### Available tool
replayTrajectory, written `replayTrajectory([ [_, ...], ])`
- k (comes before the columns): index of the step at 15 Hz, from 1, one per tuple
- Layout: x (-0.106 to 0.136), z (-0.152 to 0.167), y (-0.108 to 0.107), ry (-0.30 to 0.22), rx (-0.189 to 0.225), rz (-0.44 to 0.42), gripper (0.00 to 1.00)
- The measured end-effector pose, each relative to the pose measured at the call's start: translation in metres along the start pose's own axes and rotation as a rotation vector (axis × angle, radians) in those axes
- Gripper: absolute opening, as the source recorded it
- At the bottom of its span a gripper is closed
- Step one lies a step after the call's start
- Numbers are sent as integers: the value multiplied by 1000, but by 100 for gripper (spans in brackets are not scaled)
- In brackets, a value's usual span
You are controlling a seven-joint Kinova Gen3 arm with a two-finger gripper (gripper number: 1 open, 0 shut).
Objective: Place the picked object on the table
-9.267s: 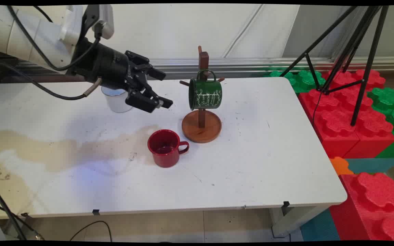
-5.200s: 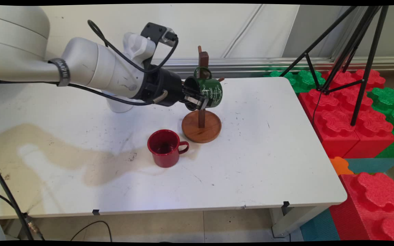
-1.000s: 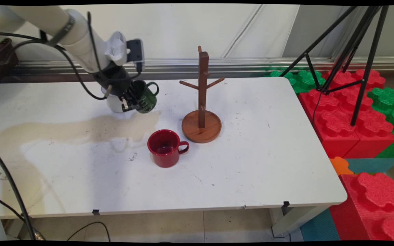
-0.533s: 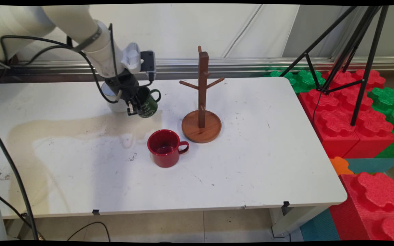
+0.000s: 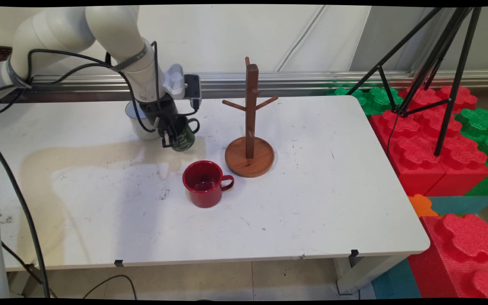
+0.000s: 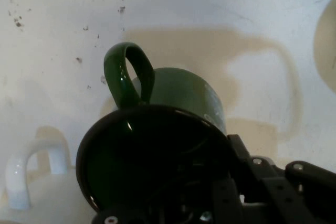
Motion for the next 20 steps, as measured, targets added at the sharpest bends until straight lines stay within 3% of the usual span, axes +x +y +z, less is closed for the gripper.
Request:
replayTrajectory([
  [12, 13, 29, -7, -70, -36, -10, 0],
  [13, 13, 30, -7, -74, -38, -11, 100],
  [20, 16, 35, -10, -79, -31, -14, 100],
])
